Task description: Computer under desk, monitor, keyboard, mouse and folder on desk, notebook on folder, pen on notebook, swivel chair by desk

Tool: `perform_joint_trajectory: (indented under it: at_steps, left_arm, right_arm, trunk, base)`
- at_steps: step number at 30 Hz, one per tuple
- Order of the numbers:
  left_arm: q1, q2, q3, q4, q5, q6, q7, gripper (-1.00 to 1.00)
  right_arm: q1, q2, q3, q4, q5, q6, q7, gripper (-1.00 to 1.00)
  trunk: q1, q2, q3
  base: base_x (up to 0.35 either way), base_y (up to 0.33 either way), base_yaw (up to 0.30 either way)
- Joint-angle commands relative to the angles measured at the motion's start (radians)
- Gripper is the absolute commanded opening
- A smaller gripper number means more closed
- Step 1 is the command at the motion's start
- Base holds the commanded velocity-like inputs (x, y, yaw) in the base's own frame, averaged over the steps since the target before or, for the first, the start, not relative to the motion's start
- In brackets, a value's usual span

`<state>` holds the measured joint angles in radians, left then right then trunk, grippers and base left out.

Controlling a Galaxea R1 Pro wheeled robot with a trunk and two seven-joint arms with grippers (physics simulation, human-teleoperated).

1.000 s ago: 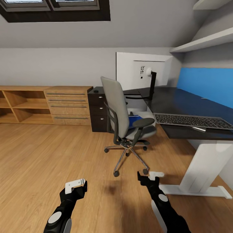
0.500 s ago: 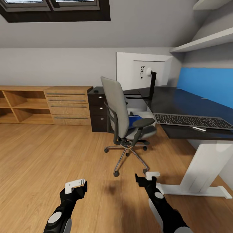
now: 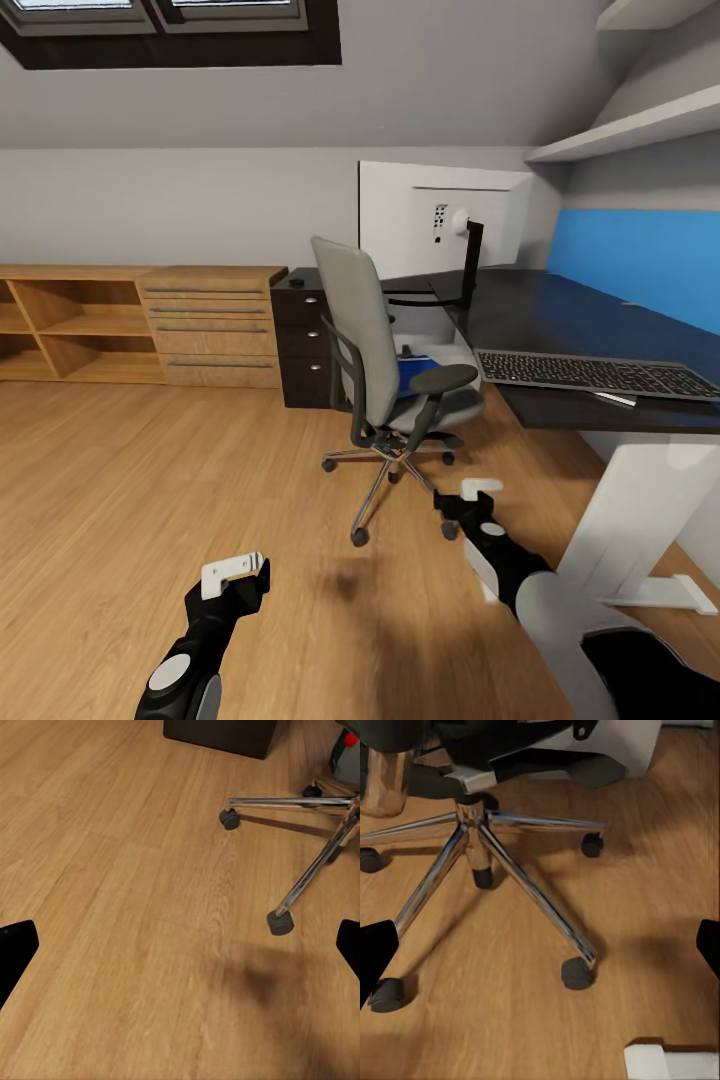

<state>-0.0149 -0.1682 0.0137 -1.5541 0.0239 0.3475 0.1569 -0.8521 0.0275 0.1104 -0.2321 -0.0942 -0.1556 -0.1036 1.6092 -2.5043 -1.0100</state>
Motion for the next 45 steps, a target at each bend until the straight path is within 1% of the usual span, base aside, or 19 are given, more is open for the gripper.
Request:
perform_joint_trajectory:
  at_steps: [1, 2, 7, 15, 19, 20, 21, 24, 27, 33, 38, 45]
  left_arm:
    - [0.0, 0.0, 0.001, -0.001, 0.003, 0.005, 0.003, 1.0]
    - [0.0, 0.0, 0.0, -0.001, 0.003, 0.005, 0.003, 1.0]
    - [0.0, -0.002, -0.001, 0.0, 0.006, 0.002, 0.004, 1.0]
    - [0.001, -0.001, 0.001, -0.001, 0.006, 0.002, 0.004, 1.0]
    - [0.001, -0.001, 0.002, -0.001, 0.004, 0.002, 0.005, 1.0]
    - [0.001, -0.001, 0.003, -0.001, 0.004, 0.002, 0.005, 1.0]
    - [0.001, -0.001, 0.003, -0.001, 0.003, 0.004, 0.006, 1.0]
    - [0.001, -0.001, 0.003, -0.001, 0.003, 0.005, 0.006, 1.0]
    - [0.001, 0.0, 0.003, -0.001, 0.002, 0.005, 0.006, 1.0]
    - [0.001, 0.0, 0.003, 0.001, 0.002, 0.005, 0.006, 1.0]
    - [0.001, 0.0, 0.003, 0.002, 0.002, 0.004, 0.006, 1.0]
    - [0.001, 0.0, 0.003, 0.002, 0.002, 0.004, 0.006, 1.0]
  right_arm:
    - [-0.008, -0.002, 0.008, 0.013, -0.012, -0.008, -0.015, 1.0]
    - [-0.018, -0.005, 0.009, 0.029, -0.014, -0.015, -0.034, 1.0]
    - [-0.031, -0.009, 0.008, 0.049, -0.019, -0.024, -0.066, 1.0]
    - [-0.036, -0.012, 0.002, 0.054, -0.02, -0.031, -0.08, 1.0]
    - [-0.036, -0.012, -0.042, 0.055, -0.02, -0.071, -0.083, 1.0]
    - [-0.036, -0.012, -0.063, 0.055, -0.02, -0.079, -0.083, 1.0]
    - [-0.036, -0.012, -0.104, 0.056, -0.019, -0.086, -0.083, 1.0]
    - [-0.036, -0.013, -0.122, 0.056, -0.018, -0.09, -0.084, 1.0]
    - [-0.036, -0.014, -0.126, 0.056, -0.017, -0.091, -0.084, 1.0]
    - [-0.036, -0.027, -0.129, 0.055, -0.017, -0.094, -0.09, 1.0]
    - [-0.036, -0.03, -0.129, 0.054, -0.017, -0.094, -0.091, 1.0]
    - [-0.036, -0.03, -0.129, 0.054, -0.017, -0.096, -0.09, 1.0]
  trunk:
    - [0.0, 0.0, -0.001]
    - [0.0, 0.0, -0.001]
    - [0.0, 0.0, -0.001]
    - [0.0, 0.0, -0.001]
    - [0.0, 0.0, -0.001]
    - [0.0, 0.0, -0.001]
    - [0.0, 0.0, -0.001]
    - [0.0, 0.0, -0.001]
    - [0.0, 0.0, -0.001]
    - [0.0, 0.0, -0.001]
    - [0.0, 0.0, -0.001]
    - [0.0, 0.0, -0.001]
  base:
    - [0.007, 0.0, 0.0]
    - [0.05, 0.0, 0.0]
    - [0.153, 0.0, 0.0]
    - [0.161, 0.0, 0.0]
    - [0.125, 0.0, 0.0]
    - [0.235, 0.0, 0.0]
    - [0.112, 0.0, 0.0]
    - [0.061, 0.0, 0.0]
    - [0.104, -0.045, 0.0]
    - [0.134, -0.068, 0.0]
    - [0.044, -0.012, 0.0]
    - [0.215, -0.001, 0.0]
